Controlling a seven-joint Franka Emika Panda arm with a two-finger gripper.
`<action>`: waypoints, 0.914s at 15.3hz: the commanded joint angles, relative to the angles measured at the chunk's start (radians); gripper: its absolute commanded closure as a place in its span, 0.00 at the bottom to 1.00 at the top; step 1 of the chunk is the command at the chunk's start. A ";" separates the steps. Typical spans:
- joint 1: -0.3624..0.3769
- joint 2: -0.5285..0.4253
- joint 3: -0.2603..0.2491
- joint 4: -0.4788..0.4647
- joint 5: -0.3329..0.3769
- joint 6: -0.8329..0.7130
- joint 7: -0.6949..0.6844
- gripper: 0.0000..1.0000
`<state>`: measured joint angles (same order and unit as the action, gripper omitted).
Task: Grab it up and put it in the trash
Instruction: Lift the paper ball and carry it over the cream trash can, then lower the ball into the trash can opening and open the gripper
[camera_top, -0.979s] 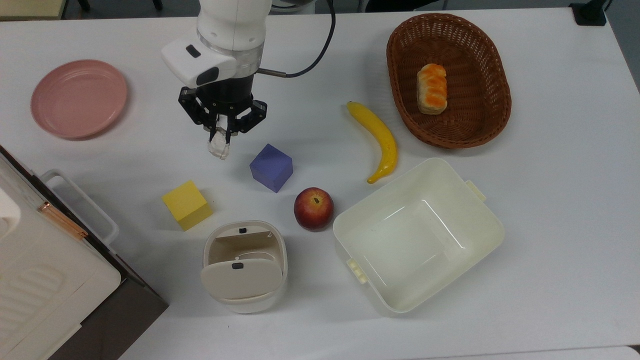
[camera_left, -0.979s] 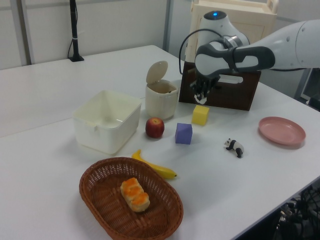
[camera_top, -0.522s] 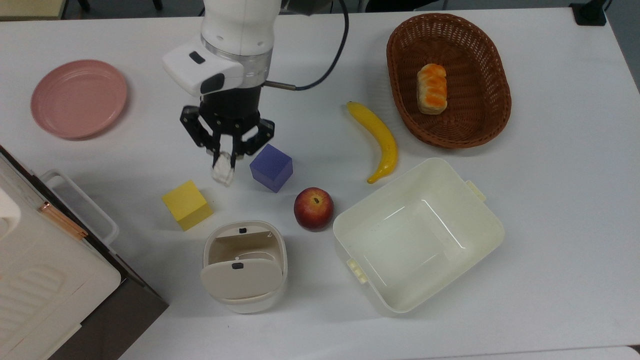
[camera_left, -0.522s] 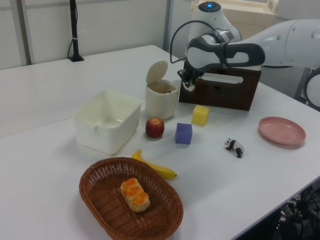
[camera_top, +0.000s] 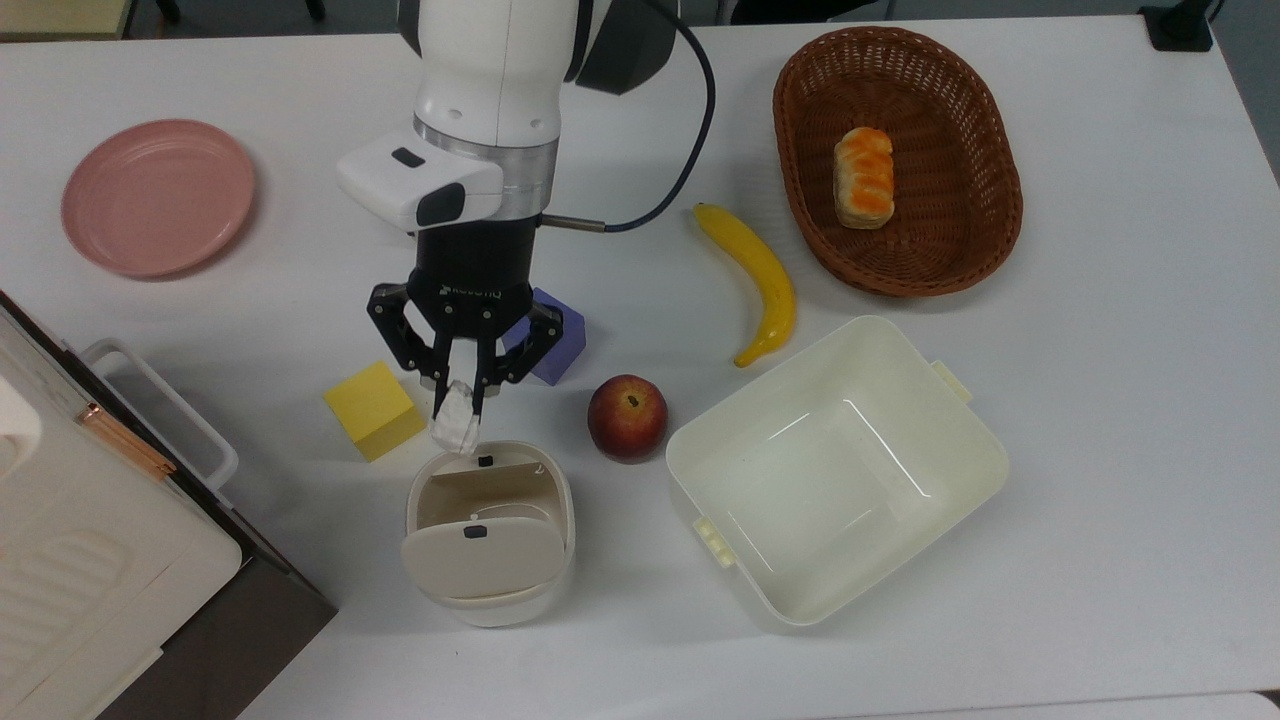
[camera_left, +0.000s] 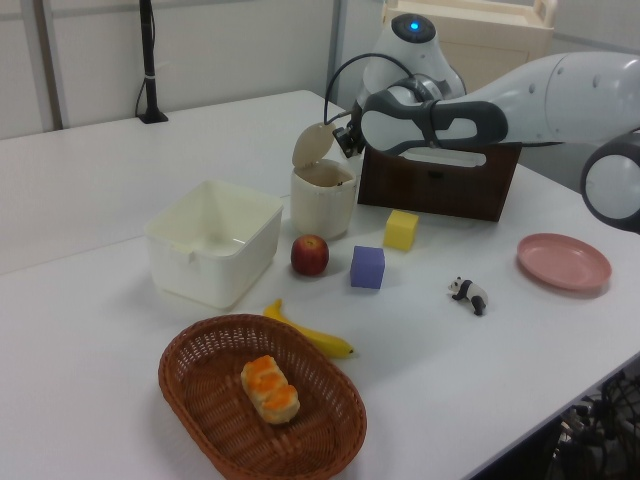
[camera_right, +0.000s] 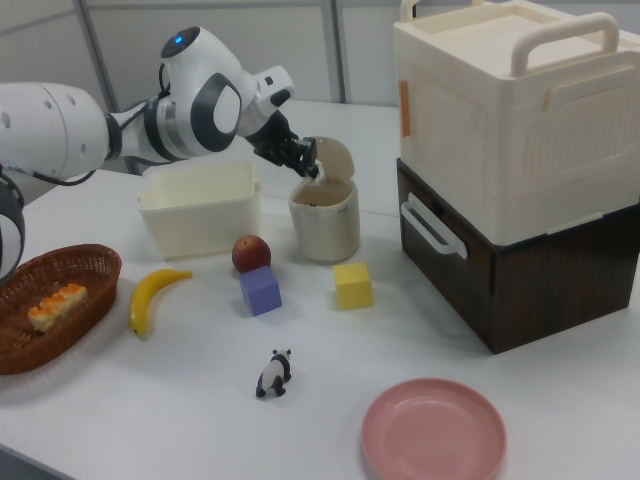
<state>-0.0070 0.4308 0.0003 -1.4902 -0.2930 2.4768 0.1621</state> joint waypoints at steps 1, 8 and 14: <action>0.010 0.055 -0.016 0.056 -0.041 0.086 0.016 0.76; 0.009 0.111 -0.016 0.082 -0.071 0.125 0.016 0.76; 0.013 0.126 -0.014 0.077 -0.086 0.123 0.016 0.68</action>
<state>-0.0060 0.5434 -0.0029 -1.4255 -0.3445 2.5834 0.1621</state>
